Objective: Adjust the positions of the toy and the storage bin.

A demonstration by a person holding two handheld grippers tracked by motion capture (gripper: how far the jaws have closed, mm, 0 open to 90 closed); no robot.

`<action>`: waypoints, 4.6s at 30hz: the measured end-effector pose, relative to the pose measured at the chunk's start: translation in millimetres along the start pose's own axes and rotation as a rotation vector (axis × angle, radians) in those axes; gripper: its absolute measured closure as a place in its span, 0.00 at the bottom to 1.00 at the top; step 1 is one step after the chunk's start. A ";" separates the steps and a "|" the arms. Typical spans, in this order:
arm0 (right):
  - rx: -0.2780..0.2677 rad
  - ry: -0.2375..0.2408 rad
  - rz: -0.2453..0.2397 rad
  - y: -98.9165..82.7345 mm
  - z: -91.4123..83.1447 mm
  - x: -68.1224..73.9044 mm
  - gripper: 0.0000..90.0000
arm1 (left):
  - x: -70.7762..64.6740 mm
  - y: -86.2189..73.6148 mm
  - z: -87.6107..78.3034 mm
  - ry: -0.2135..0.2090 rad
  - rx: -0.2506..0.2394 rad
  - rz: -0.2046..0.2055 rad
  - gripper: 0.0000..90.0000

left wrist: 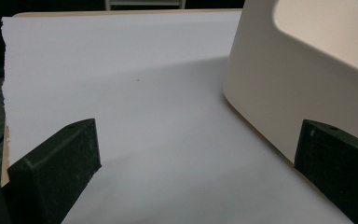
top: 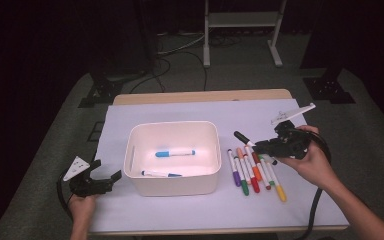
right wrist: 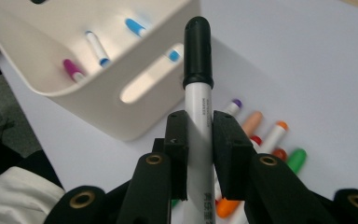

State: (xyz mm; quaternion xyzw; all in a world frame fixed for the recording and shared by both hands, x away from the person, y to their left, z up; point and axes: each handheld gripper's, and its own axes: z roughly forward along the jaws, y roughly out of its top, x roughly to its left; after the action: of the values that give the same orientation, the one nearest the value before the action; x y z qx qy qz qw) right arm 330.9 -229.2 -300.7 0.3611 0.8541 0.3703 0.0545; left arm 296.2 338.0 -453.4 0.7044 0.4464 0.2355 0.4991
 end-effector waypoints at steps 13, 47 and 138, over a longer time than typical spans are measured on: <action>0.018 0.114 -0.124 49.5 12.1 48.0 0.84 | -0.9 -0.2 -0.9 0.001 -0.003 0.011 0.00; 0.092 0.321 -0.318 114.2 114.3 123.6 0.84 | 0.3 -0.1 -1.1 -0.006 -0.003 -0.002 0.00; -0.008 0.108 -0.027 -3.2 14.2 -3.9 0.55 | -0.5 -0.4 -0.8 0.000 -0.008 0.002 0.00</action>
State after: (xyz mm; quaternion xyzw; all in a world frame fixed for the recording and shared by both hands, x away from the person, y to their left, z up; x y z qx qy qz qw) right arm 337.0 -224.8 -313.8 0.3287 0.8591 0.3922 0.0147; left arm 295.2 338.0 -453.4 0.7029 0.4448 0.2379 0.5015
